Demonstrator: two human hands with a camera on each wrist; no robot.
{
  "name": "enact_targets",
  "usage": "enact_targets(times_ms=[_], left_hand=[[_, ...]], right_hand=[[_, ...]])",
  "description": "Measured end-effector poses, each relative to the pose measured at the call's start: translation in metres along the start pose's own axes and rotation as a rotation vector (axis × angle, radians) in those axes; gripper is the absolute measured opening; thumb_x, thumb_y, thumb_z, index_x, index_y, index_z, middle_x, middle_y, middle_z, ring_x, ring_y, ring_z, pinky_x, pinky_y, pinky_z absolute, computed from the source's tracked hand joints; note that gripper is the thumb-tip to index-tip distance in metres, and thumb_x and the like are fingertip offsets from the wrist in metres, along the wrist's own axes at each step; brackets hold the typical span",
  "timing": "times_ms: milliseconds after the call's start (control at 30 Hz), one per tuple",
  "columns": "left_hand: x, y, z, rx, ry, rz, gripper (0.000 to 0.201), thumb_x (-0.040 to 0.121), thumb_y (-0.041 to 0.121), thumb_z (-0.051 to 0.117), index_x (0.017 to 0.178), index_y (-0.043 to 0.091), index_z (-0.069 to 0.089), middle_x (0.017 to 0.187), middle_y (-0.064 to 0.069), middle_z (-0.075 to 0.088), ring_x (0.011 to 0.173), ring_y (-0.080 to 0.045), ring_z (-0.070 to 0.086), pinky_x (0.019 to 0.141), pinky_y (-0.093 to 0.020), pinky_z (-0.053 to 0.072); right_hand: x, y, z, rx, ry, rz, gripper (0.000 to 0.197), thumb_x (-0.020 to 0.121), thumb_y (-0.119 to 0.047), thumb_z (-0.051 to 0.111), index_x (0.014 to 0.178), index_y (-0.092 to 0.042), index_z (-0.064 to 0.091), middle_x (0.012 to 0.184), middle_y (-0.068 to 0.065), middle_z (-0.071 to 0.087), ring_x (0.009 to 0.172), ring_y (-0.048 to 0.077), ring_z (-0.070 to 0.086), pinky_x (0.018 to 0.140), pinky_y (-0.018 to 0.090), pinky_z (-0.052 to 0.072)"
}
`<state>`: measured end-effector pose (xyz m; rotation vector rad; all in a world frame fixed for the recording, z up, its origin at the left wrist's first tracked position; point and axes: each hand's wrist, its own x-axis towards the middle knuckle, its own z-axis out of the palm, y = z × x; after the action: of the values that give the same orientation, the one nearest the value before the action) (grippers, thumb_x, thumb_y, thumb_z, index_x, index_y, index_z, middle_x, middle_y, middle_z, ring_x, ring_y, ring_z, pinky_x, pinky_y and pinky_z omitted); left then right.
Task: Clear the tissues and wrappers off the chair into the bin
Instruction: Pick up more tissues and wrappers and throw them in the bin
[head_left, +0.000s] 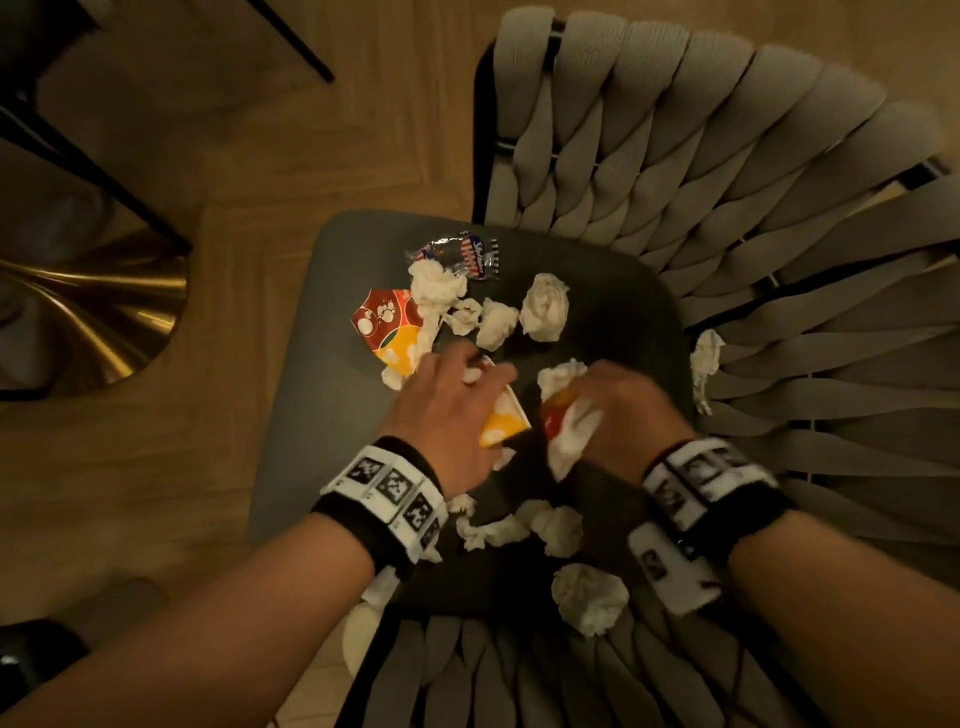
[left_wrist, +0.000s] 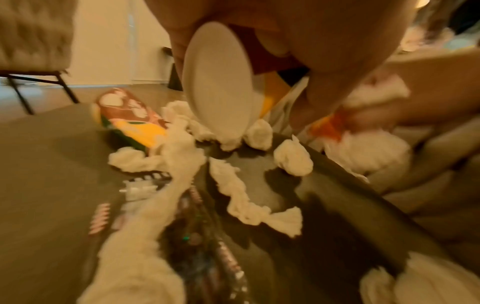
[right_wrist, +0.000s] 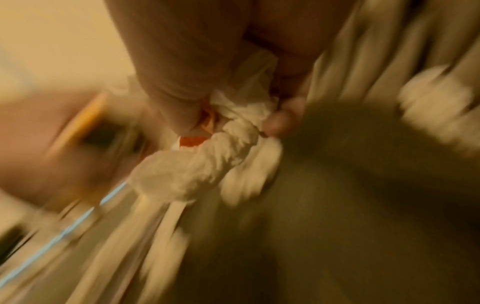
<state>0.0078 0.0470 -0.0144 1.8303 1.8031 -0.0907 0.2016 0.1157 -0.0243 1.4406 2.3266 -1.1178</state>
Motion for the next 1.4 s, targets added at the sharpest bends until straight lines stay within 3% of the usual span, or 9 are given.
enact_targets(times_ms=[200,333,433,600,767,1033,1166,1266,1400], left_hand=[[0.029,0.058,0.043,0.15,-0.163,0.214,0.078,0.068,0.046,0.07,0.132,0.037,0.028,0.146,-0.013,0.016,0.124,-0.042,0.028,0.096,-0.055,0.037],[0.025,0.07,0.08,0.196,-0.318,0.331,0.094,0.064,0.067,0.064,0.139,0.042,0.012,0.155,-0.009,-0.004,0.137,-0.045,-0.001,0.102,-0.069,0.019],[0.014,0.066,0.098,0.269,-0.401,0.363,0.106,0.058,0.079,0.059,0.141,0.044,0.002,0.154,-0.005,-0.022,0.138,-0.041,-0.021,0.101,-0.076,0.002],[0.015,0.06,0.101,0.206,-0.394,0.392,0.088,0.07,0.054,0.068,0.14,0.043,0.016,0.156,-0.009,-0.003,0.139,-0.041,0.0,0.107,-0.067,0.014],[0.01,0.068,0.093,0.047,-0.28,0.219,0.054,0.086,0.047,0.044,0.134,0.024,0.031,0.133,-0.015,0.041,0.115,-0.039,0.041,0.093,-0.049,0.04],[-0.002,0.058,0.063,0.163,-0.353,0.457,0.068,0.08,0.021,0.061,0.132,0.036,0.021,0.133,-0.014,0.034,0.108,-0.032,0.044,0.092,-0.048,0.039],[0.01,0.061,0.05,-0.057,-0.23,0.235,0.083,0.074,0.016,0.065,0.134,0.04,0.013,0.129,-0.007,0.03,0.102,-0.029,0.051,0.082,-0.038,0.048],[0.031,0.067,0.046,-0.102,-0.245,0.069,0.101,0.065,0.013,0.075,0.133,0.047,0.009,0.143,-0.007,0.008,0.106,-0.039,0.054,0.086,-0.048,0.054],[0.058,0.067,0.051,-0.031,-0.331,0.027,0.105,0.061,0.011,0.078,0.133,0.051,0.013,0.15,0.0,-0.015,0.113,-0.038,0.052,0.093,-0.044,0.051]], right_hand=[[0.064,0.02,-0.084,-0.139,0.293,-0.042,0.035,0.074,-0.019,0.073,0.105,-0.009,0.062,0.11,0.017,0.058,0.1,0.036,0.058,0.087,0.044,0.049],[0.11,-0.019,-0.061,-0.361,-0.121,-0.151,0.053,0.078,-0.033,0.069,0.126,-0.031,0.046,0.137,0.008,0.038,0.123,0.034,0.043,0.1,0.049,0.042],[0.12,-0.026,-0.034,-0.59,-0.286,-0.167,0.059,0.086,-0.04,0.059,0.138,-0.027,0.033,0.15,0.011,0.024,0.137,0.032,0.027,0.112,0.05,0.025],[0.112,-0.014,-0.019,-0.461,-0.188,-0.119,0.053,0.08,-0.041,0.067,0.124,-0.02,0.047,0.132,0.011,0.041,0.122,0.033,0.046,0.095,0.042,0.042],[0.097,0.002,-0.019,-0.201,-0.076,0.013,0.054,0.071,-0.039,0.077,0.117,-0.017,0.057,0.122,0.009,0.054,0.113,0.028,0.053,0.093,0.037,0.044],[0.075,0.029,-0.041,0.085,0.187,0.127,0.026,0.066,-0.032,0.08,0.08,-0.012,0.071,0.079,0.006,0.07,0.073,0.017,0.062,0.068,0.023,0.042],[0.05,0.044,-0.067,0.08,0.266,0.187,0.031,0.068,-0.029,0.08,0.09,-0.01,0.072,0.081,0.004,0.066,0.076,0.013,0.056,0.07,0.024,0.04],[0.034,0.062,-0.082,-0.028,0.302,0.247,0.03,0.071,-0.027,0.079,0.092,-0.007,0.071,0.092,0.012,0.069,0.089,0.026,0.064,0.078,0.034,0.052],[0.04,0.083,-0.063,-0.237,0.003,0.393,0.027,0.076,-0.035,0.071,0.07,-0.013,0.059,0.101,0.014,0.063,0.082,0.027,0.06,0.069,0.032,0.047]])
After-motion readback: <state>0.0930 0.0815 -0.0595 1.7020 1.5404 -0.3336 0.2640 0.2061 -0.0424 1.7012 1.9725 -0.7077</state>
